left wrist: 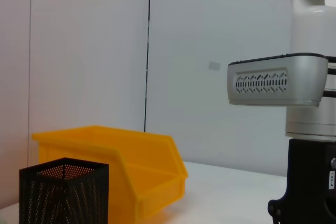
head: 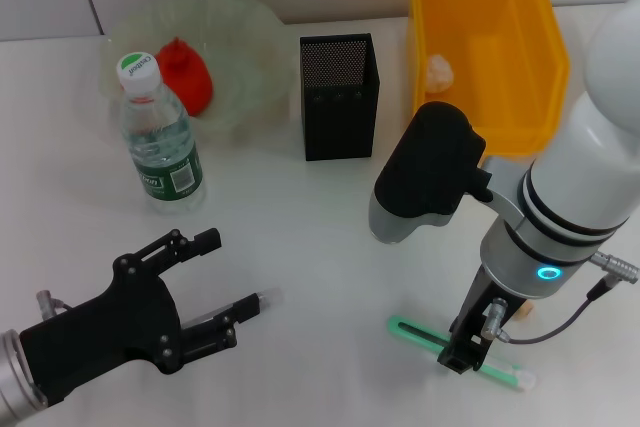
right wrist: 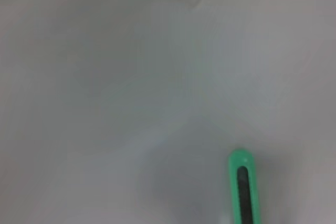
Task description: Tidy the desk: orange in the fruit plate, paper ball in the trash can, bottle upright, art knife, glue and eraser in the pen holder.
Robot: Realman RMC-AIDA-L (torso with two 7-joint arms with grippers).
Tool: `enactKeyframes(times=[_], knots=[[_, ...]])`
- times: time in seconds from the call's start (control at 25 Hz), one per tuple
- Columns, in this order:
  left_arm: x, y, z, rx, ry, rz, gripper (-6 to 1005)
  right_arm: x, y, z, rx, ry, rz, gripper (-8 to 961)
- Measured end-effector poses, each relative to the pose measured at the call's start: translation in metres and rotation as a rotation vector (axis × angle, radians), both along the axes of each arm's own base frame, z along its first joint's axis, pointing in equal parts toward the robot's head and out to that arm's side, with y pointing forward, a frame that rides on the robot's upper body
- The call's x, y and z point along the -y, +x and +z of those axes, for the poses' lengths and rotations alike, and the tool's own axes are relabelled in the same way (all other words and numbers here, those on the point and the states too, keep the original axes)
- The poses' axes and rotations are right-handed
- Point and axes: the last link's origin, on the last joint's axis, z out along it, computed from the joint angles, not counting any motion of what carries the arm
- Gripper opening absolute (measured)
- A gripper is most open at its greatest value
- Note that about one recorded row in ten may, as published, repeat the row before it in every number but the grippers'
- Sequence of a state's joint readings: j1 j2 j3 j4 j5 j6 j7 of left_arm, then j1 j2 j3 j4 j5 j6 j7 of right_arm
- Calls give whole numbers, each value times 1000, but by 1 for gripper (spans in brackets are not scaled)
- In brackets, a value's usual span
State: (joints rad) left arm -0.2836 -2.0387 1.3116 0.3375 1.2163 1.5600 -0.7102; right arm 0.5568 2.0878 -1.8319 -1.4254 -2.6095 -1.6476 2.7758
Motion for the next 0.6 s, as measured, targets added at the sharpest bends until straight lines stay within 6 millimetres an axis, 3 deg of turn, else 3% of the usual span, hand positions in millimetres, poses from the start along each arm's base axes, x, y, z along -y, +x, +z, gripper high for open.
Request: enactKeyframes(times=[0.44,0.6], knots=[[0,0,0,1,1,1,814,1,2,-3,26,-15,9,309],[0,0,0,2,2,1,815,1,2,-3,32,-14,12,192]])
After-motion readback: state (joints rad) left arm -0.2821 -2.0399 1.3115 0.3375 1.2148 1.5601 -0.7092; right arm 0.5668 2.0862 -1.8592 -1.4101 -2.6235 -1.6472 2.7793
